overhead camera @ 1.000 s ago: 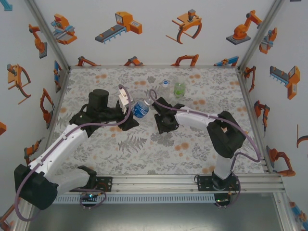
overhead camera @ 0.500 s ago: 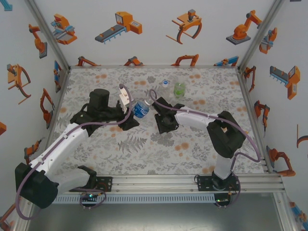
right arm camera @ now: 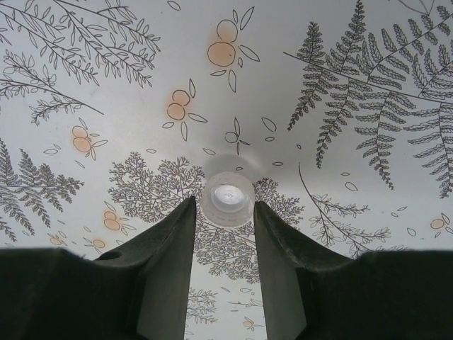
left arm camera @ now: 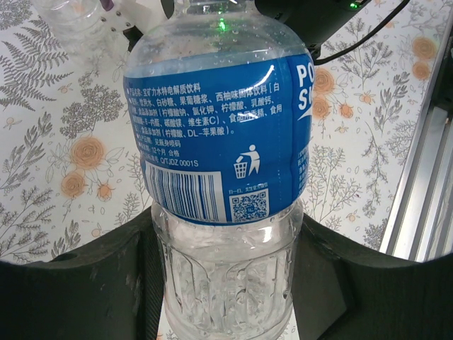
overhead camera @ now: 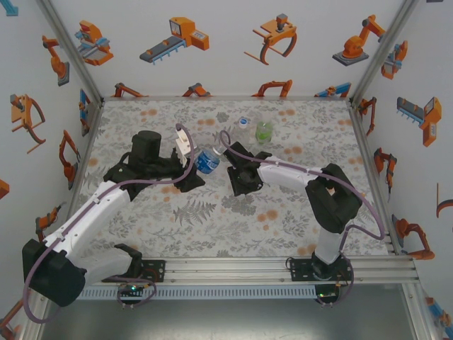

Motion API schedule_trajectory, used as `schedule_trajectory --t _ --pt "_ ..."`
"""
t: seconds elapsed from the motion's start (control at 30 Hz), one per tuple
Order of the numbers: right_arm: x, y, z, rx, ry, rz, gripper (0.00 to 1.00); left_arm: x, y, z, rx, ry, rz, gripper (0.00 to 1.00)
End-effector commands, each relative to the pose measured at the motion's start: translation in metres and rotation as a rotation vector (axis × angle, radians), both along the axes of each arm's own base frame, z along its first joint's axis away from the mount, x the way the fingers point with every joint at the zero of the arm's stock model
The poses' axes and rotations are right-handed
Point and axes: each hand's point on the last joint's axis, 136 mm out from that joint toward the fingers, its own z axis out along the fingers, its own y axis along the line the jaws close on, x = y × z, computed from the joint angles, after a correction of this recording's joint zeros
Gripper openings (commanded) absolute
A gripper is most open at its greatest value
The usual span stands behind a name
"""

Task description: Screw on the bottle caps

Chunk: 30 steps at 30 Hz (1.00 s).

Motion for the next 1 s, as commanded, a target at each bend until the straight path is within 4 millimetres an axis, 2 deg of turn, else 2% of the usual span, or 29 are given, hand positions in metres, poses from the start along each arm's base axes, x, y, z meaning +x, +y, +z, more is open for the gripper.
schedule_trajectory --t 0.0,0.97 --pt "0.000 0.003 0.013 0.011 -0.015 0.010 0.37 0.001 -0.003 0.013 -0.019 -0.010 -0.010 0.26" --pt "-0.008 0.000 -0.027 -0.018 0.054 0.000 0.37 0.001 -0.004 0.013 -0.014 -0.003 -0.009 0.26"
